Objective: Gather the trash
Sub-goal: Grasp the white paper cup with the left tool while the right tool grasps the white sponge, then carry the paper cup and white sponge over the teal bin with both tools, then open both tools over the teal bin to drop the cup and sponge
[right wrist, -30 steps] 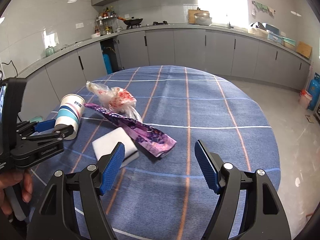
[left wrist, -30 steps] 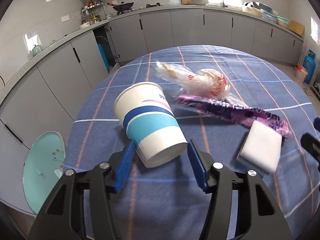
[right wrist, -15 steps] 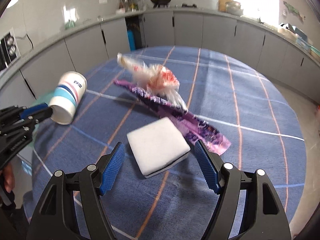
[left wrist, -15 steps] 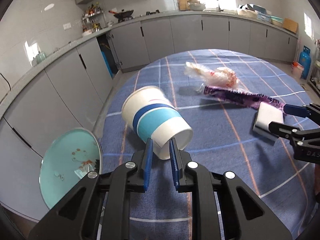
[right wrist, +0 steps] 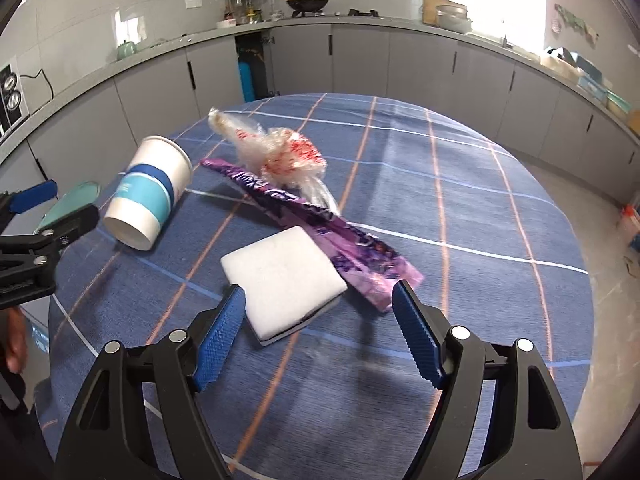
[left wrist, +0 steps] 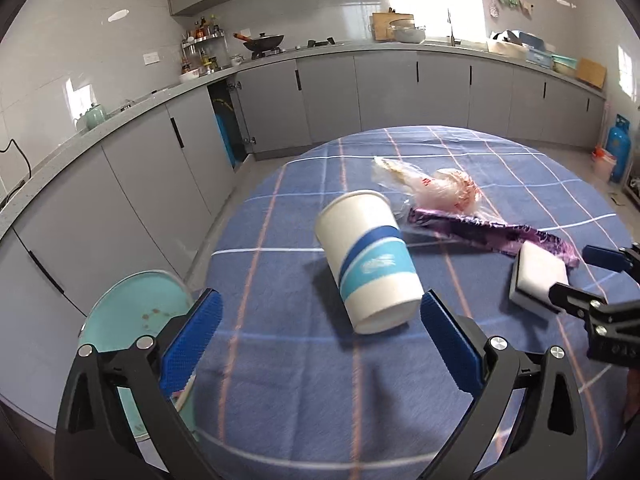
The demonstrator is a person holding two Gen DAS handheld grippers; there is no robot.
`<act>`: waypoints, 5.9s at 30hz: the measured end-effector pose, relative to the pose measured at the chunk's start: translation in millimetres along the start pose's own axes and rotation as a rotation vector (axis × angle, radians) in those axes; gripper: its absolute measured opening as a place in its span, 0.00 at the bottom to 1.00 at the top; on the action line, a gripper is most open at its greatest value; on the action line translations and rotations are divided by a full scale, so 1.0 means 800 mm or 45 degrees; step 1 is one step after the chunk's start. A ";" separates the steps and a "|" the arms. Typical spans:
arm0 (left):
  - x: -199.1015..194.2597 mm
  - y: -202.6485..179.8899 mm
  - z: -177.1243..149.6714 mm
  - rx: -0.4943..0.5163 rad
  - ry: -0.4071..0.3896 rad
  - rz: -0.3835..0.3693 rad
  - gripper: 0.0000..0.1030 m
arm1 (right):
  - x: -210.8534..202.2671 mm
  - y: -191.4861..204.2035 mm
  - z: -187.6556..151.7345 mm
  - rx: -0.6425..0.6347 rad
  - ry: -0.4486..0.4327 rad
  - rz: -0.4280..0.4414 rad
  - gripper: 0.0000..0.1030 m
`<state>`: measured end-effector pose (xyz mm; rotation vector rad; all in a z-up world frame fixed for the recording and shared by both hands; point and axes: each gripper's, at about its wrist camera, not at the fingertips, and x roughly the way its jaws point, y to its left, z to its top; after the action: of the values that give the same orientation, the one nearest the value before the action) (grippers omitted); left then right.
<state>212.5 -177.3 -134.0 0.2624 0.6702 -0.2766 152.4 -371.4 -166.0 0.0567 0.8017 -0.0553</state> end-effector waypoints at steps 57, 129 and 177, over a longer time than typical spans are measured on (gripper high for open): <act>-0.069 0.089 -0.016 -0.051 -0.068 0.090 0.56 | -0.046 0.092 0.037 -0.056 -0.344 0.214 0.54; -0.109 0.299 -0.056 -0.312 -0.149 0.419 0.53 | 0.021 0.368 0.110 -0.369 -0.330 0.432 0.54; -0.109 0.298 -0.052 -0.324 -0.164 0.405 0.75 | 0.048 0.374 0.100 -0.416 -0.249 0.462 0.70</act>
<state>203.2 72.6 -73.9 0.1033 0.5203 0.0959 257.6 -80.0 -129.2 -0.1117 0.5868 0.4075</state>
